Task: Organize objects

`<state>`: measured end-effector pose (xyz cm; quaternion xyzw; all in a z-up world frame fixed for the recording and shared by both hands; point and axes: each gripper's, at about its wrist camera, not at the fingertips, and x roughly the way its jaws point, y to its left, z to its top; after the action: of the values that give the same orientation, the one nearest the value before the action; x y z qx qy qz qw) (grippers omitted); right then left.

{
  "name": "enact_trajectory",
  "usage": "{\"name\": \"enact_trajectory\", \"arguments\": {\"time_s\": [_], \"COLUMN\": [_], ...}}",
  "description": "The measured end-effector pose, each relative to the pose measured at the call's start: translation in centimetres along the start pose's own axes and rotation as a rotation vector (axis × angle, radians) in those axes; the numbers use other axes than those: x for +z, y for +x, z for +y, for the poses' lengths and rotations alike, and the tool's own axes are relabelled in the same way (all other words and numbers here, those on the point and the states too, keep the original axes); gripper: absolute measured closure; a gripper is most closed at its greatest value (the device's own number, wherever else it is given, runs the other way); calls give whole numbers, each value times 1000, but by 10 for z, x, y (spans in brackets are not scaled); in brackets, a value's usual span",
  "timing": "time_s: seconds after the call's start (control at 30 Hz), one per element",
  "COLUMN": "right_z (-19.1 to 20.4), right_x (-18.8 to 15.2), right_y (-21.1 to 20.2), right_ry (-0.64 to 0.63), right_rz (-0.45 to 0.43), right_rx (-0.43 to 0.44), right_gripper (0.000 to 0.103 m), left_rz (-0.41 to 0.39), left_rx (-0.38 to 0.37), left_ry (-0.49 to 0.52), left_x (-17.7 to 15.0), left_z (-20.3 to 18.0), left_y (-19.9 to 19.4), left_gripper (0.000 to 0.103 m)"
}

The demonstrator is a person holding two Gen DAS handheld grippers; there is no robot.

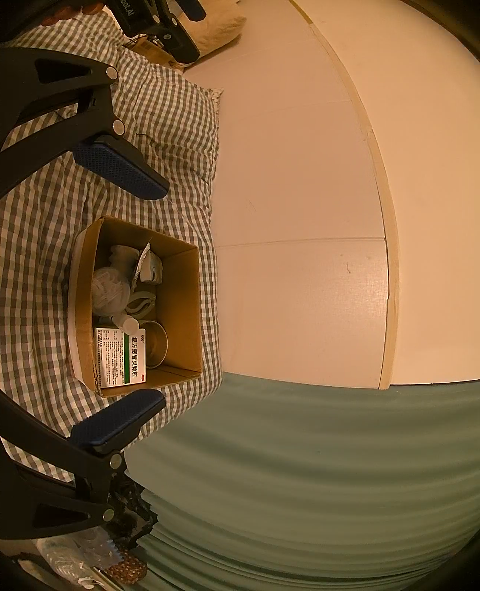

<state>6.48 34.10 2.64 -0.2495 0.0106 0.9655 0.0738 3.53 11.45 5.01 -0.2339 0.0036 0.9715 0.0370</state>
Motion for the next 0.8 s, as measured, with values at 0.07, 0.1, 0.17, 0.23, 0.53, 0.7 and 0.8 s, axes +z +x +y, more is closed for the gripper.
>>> {"name": "enact_trajectory", "arguments": {"time_s": [0.07, 0.1, 0.17, 0.23, 0.53, 0.7, 0.8], "right_z": [0, 0, 0, 0, -3, -4, -3], "right_x": [0, 0, 0, 0, -1, -1, -1], "right_y": [0, 0, 0, 1, 2, 3, 3], "right_ry": [0, 0, -1, -1, -3, -4, -4], "right_rz": [0, 0, 0, 1, 5, 5, 6], "right_rx": [0, -1, 0, 0, -3, -4, -6], "right_gripper": [0, 0, 0, 0, 0, 0, 0], "left_rz": [0, 0, 0, 2, 7, 10, 14], "left_rx": [1, 3, 5, 5, 11, 14, 6], "left_ry": [2, 3, 3, 2, 10, 12, 8], "left_x": [0, 0, -1, -1, -3, -3, -2], "left_z": [0, 0, 0, -1, -1, 0, 2], "left_y": [0, 0, 0, 0, -1, -1, 0], "left_gripper": [0, 0, 0, 0, 0, 0, 0]}}
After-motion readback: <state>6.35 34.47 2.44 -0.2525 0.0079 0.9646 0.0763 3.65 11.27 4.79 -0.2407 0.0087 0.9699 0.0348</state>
